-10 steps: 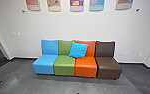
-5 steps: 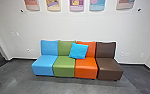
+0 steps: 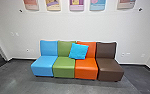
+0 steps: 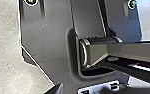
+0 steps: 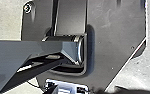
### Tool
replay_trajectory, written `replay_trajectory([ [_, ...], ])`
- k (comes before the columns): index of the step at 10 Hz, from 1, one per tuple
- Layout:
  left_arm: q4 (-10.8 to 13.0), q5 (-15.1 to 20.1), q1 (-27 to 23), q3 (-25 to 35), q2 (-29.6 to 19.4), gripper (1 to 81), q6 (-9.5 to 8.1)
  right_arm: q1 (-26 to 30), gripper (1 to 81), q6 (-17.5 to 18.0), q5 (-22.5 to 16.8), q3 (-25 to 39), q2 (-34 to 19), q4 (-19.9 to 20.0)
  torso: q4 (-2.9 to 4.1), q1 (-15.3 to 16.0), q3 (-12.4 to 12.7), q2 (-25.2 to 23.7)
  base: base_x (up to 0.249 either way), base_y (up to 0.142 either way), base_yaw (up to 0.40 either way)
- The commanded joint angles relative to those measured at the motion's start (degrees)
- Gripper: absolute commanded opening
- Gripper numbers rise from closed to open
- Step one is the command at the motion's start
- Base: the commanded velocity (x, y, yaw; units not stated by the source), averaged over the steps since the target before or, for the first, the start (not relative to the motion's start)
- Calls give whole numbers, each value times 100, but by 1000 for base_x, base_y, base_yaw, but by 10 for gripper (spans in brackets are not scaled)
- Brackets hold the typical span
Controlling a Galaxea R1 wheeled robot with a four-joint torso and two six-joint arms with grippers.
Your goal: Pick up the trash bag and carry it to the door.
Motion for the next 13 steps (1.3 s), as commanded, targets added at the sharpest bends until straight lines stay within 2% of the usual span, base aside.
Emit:
replay_trajectory([
  [1,-30,452,-161,27,-4,811,2,103,811,-54,-369,64,-29,-122,0,0,0,0,0,0,0],
  [3,-30,469,-143,27,-57,811,-24,94,811,-45,-457,205,-125,-157,0,-2,2,-2,0,0,0],
  [5,-39,469,-143,245,-232,811,-42,68,811,-36,-448,617,-406,-131,0,-5,2,-2,0,0,0],
  [12,-57,461,-196,2230,-1751,811,-85,120,811,-28,-448,2578,-1655,-87,0,-5,2,-2,0,0,0],
  [13,-151,469,-213,2399,-1893,811,-86,129,811,-10,-448,2692,-1777,-87,0,365,-265,-575,0,0,0],
])
